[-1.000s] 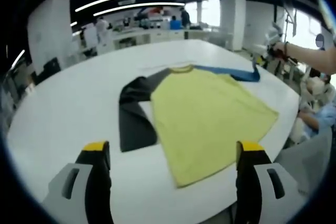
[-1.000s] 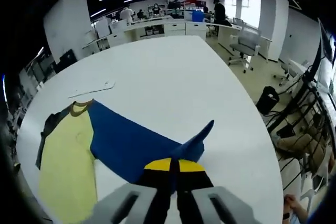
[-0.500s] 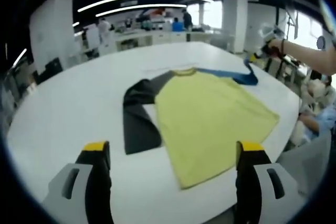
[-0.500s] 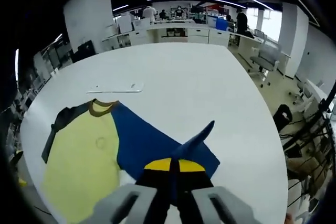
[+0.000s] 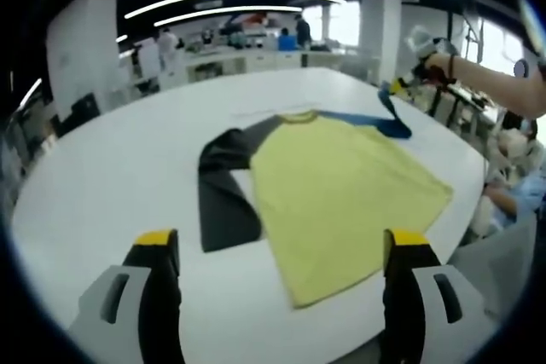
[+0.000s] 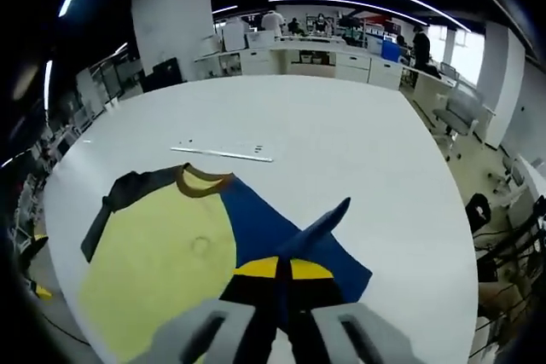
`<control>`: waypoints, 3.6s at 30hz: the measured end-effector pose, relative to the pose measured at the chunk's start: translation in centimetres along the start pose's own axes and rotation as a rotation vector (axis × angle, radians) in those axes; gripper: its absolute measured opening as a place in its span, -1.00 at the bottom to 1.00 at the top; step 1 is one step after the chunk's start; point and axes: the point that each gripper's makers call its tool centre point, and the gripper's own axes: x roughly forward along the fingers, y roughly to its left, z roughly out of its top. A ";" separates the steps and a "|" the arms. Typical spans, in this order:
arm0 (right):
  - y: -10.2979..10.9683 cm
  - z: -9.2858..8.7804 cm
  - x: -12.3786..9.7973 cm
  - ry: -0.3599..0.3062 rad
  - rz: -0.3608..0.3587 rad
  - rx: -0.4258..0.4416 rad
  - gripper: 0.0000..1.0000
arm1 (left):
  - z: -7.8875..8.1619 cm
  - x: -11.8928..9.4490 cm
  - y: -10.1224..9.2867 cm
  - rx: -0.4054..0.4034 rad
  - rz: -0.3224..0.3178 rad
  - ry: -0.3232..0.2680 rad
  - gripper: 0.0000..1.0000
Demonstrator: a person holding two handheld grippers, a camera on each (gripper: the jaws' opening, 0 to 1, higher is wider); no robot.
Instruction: Fold the garment on the visible template until the final outline fits inside the template.
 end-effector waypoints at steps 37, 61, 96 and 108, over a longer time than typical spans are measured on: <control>12.8 3.9 4.0 0.022 0.212 -0.105 -1.00 | -0.4 0.2 -0.6 -0.014 -0.030 0.010 0.89; 19.7 4.0 5.3 0.029 0.257 -0.212 -1.00 | -1.3 0.3 -0.2 -0.036 -0.010 0.021 0.87; 30.0 5.3 4.8 -0.068 0.451 -0.520 -1.00 | -1.8 0.1 0.1 -0.052 0.000 0.021 0.86; 34.7 2.7 4.1 -0.057 0.547 -0.591 -1.00 | -2.4 -0.1 0.4 -0.066 0.012 0.029 0.86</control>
